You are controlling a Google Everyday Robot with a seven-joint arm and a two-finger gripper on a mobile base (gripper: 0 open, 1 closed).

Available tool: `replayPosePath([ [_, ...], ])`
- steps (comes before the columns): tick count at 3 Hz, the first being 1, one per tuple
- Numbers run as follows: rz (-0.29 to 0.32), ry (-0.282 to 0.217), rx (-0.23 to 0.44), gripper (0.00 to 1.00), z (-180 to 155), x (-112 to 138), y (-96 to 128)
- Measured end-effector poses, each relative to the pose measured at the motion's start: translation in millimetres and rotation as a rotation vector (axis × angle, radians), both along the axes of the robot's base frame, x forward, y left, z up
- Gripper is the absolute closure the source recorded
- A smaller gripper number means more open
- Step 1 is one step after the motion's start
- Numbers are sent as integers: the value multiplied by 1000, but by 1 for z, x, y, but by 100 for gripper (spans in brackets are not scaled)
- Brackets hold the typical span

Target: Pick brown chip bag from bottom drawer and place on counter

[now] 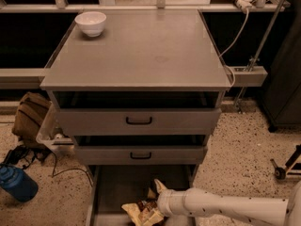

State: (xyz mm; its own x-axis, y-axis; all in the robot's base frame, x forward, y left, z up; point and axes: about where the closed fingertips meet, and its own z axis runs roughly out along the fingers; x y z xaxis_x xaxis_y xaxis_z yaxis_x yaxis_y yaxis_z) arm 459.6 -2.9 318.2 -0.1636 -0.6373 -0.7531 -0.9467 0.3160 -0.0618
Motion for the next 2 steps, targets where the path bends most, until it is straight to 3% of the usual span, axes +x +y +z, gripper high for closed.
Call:
replayPosePath([
  [1,0,0,0,0,0,0,0],
  [2,13,32,9,0,-16,4,9],
])
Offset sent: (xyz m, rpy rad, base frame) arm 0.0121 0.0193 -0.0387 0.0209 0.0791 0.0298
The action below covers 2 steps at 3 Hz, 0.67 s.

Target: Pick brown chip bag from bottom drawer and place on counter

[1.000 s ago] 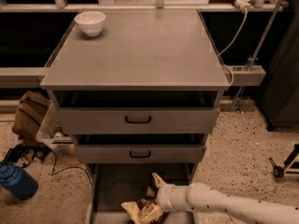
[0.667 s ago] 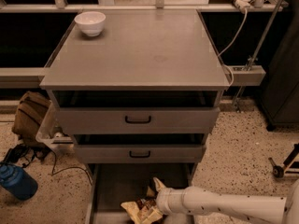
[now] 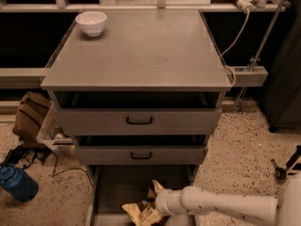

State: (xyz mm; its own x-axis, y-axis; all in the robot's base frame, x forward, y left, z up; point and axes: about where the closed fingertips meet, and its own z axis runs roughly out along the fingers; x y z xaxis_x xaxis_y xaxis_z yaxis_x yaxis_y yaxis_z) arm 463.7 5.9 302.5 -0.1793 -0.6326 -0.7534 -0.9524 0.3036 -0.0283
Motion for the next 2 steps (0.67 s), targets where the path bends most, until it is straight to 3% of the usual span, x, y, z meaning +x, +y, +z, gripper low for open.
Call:
replayPosePath([
  [1,20,28,19,0,-22,5,13],
  [2,67,103,43,0,-53,14,25],
])
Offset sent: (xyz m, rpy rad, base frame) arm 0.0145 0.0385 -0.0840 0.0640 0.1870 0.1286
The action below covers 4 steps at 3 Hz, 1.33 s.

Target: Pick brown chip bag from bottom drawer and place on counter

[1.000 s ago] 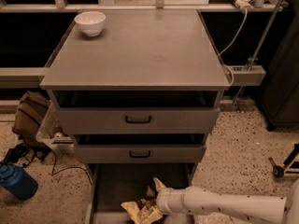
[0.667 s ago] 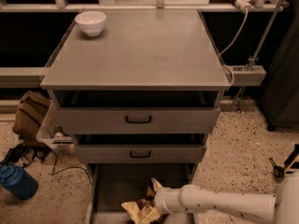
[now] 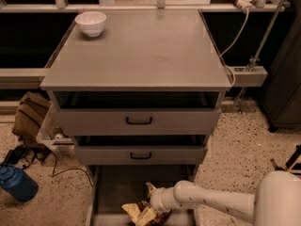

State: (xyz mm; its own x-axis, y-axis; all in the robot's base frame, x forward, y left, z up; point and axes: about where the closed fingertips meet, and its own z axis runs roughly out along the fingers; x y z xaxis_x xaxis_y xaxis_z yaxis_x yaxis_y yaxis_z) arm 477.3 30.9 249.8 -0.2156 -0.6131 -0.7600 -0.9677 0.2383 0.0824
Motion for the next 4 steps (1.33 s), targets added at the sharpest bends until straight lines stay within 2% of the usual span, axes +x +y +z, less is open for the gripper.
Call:
replayPosePath([
  [1,0,0,0,0,0,0,0],
  [3,10,72,-12,0,-35,-15,13],
  [4,37,98,-9,0,-47,-15,28],
])
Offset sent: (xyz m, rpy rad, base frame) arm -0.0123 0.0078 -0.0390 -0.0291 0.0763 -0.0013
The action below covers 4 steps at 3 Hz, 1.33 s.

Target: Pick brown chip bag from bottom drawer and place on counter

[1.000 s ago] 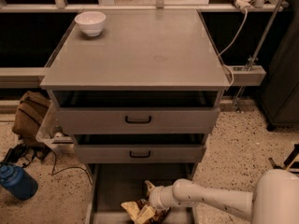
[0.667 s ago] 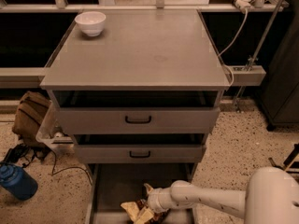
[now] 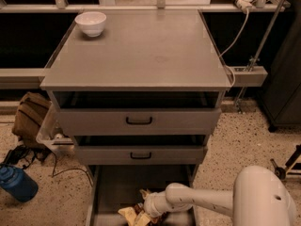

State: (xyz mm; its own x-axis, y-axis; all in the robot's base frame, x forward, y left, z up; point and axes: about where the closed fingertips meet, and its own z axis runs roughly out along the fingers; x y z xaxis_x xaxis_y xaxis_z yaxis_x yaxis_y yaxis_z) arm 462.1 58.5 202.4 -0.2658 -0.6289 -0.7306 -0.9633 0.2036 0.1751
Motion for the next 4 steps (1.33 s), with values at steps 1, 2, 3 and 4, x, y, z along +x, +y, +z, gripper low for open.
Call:
replayPosePath([
  [1,2,1,0,18,-1,0,1],
  [2,2,1,0,40,-1,0,1],
  [3,2,1,0,63,-1,0,1],
  [4,-2,-21,35,87,13,-2,-3],
])
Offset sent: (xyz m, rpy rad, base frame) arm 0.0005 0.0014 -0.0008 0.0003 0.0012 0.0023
